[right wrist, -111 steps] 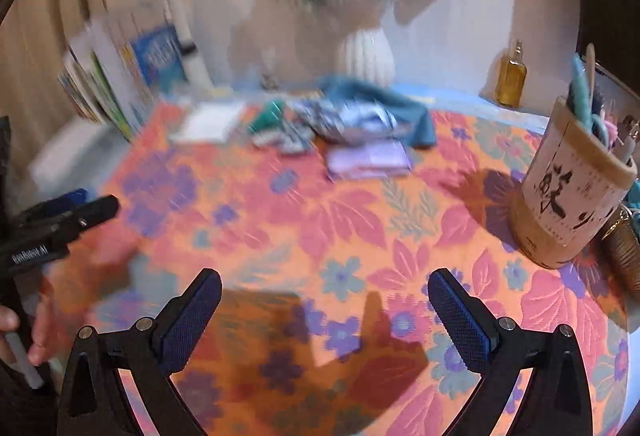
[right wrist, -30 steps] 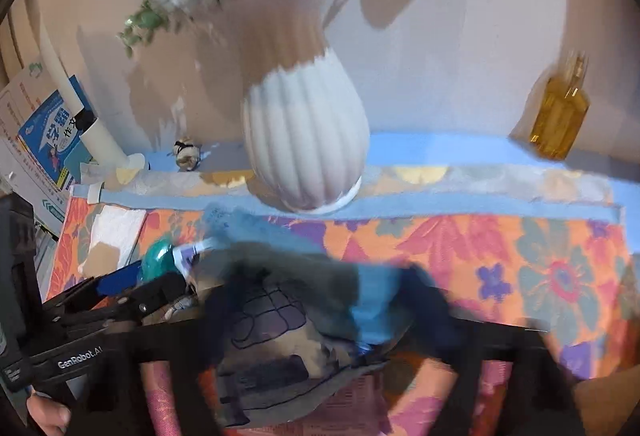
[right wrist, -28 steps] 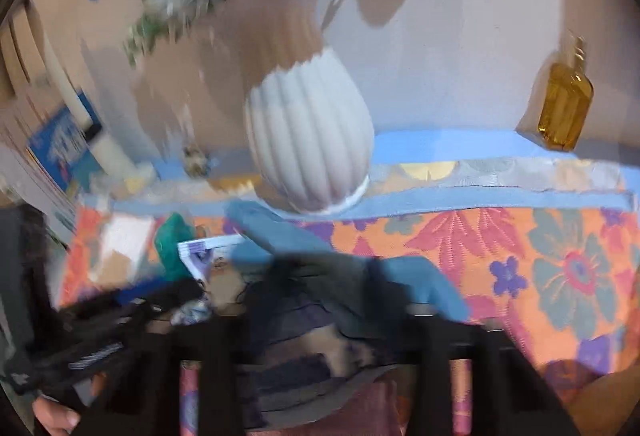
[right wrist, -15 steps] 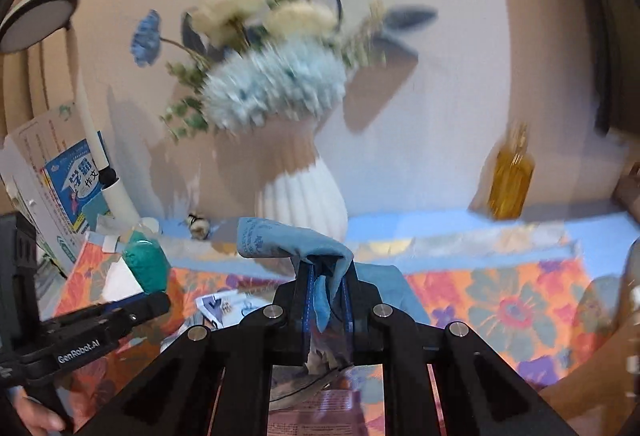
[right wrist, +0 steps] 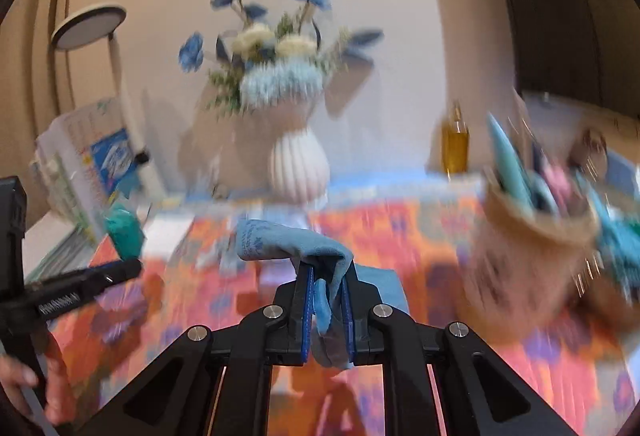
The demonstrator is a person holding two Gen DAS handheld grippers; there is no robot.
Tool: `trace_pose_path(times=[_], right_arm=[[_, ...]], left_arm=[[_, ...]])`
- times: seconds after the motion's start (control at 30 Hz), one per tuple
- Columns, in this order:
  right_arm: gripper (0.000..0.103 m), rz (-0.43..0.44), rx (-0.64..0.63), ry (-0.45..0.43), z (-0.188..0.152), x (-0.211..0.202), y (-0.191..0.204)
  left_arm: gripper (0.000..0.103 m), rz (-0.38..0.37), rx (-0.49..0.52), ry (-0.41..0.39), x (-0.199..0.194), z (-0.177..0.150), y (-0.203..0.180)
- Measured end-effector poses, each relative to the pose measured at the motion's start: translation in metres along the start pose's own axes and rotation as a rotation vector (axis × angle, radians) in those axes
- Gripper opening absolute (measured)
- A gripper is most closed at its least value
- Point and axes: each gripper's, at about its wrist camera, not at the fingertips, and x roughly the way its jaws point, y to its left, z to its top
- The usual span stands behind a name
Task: Organize soft objects
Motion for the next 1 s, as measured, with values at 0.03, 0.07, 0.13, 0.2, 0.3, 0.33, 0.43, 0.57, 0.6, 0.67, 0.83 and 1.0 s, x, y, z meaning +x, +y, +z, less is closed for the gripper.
trace_pose_path(times=[0.03,0.07,0.13,0.2,0.3,0.33,0.43,0.57,0.6,0.67,0.83,1.0], right_arm=[[0.012,0.005,-0.009,0.030,-0.006,-0.001,-0.002],[0.012,0.014,-0.030,0.088,-0.014,0.002,-0.002],[0.012,0.017,-0.055,0.149,-0.025,0.008,0.000],[0.012,0.010,-0.093,0.180,-0.034,0.012,0.005],[0.023,0.045,-0.112,0.217,-0.037,0.016,0.010],[0.027,0.044,-0.116,0.225,-0.038,0.017,0.010],[0.077,0.132,-0.101,0.231,-0.037,0.013,0.005],[0.097,0.306,-0.090,0.293,-0.040,0.016,0.005],[0.097,0.307,-0.084,0.312,-0.041,0.020,0.005],[0.097,0.305,-0.081,0.330,-0.041,0.024,0.007],[0.097,0.297,-0.036,0.316,-0.042,0.022,0.002],[0.097,0.244,0.040,0.329,-0.041,0.029,-0.010]], left_arm=[[0.016,-0.010,-0.015,0.038,-0.003,-0.010,-0.001],[0.016,-0.023,-0.028,0.081,-0.004,-0.023,-0.003],[0.016,-0.020,-0.024,0.133,-0.008,-0.039,-0.008],[0.016,-0.010,-0.010,0.185,-0.009,-0.050,-0.013],[0.018,-0.035,-0.007,0.246,-0.007,-0.060,-0.020],[0.027,-0.039,0.001,0.242,-0.008,-0.061,-0.023],[0.067,-0.028,-0.002,0.214,-0.012,-0.061,-0.023],[0.092,0.003,-0.050,0.127,-0.024,-0.062,-0.014],[0.092,-0.010,-0.056,0.128,-0.024,-0.060,-0.012],[0.092,-0.034,-0.058,0.136,-0.021,-0.056,-0.011],[0.092,-0.050,0.079,0.084,-0.010,-0.045,-0.032],[0.092,-0.077,0.281,0.094,0.009,-0.033,-0.048]])
